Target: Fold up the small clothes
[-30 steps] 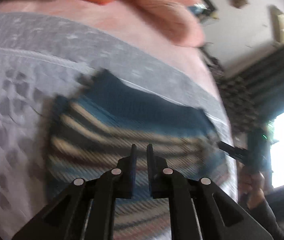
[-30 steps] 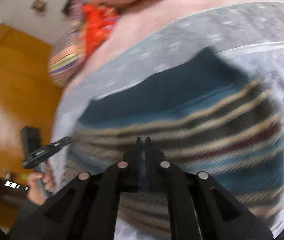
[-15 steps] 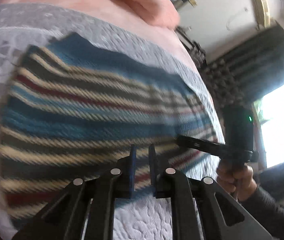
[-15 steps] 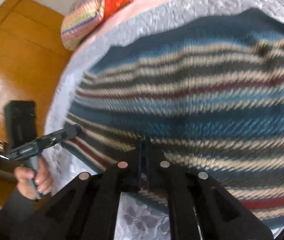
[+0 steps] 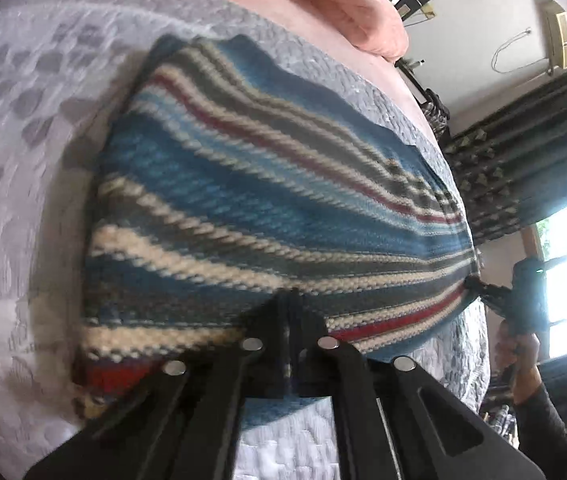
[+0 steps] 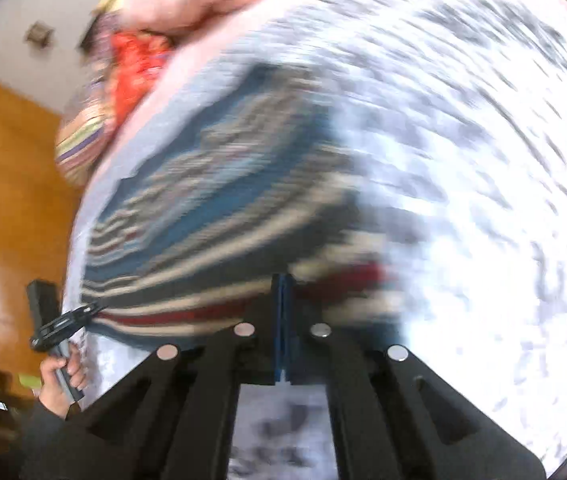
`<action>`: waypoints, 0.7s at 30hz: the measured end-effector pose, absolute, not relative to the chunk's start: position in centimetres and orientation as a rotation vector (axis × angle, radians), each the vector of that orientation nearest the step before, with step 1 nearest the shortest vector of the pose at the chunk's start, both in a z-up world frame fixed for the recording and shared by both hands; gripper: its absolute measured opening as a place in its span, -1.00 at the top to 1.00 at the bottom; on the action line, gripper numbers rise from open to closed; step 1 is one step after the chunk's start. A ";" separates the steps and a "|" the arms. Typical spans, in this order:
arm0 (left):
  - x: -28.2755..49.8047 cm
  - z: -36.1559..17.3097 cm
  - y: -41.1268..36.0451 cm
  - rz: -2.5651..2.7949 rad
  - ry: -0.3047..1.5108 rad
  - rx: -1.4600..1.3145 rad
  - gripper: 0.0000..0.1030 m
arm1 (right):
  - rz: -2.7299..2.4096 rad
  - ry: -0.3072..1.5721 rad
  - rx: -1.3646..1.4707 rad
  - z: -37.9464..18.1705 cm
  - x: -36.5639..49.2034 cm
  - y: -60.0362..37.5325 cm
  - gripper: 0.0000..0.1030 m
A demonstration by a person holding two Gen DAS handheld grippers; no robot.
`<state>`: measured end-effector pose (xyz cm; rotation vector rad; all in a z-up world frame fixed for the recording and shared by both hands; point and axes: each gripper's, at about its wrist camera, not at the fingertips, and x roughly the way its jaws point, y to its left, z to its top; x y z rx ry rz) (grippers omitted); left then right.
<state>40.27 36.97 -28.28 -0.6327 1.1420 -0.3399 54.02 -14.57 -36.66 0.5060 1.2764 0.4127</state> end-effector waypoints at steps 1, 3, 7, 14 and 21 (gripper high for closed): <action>40.3 -28.5 37.4 -0.346 1.142 -0.663 0.96 | 0.422 1.283 0.538 -37.3 54.1 -15.1 1.00; 39.8 -27.8 38.3 -0.368 1.139 -0.692 0.84 | 0.408 1.264 0.513 -36.2 53.8 -15.3 1.00; 38.7 -24.4 41.6 -0.403 1.085 -0.723 -0.42 | 0.336 1.190 0.327 -32.3 51.9 -14.7 0.59; 41.1 -24.5 49.3 -0.280 1.195 -0.754 -0.55 | 0.422 0.988 -0.388 -28.8 41.6 -1.0 -0.32; 45.7 -28.2 50.0 -0.287 1.246 -0.875 -0.55 | 0.584 0.740 -0.775 -32.4 34.2 16.0 -0.30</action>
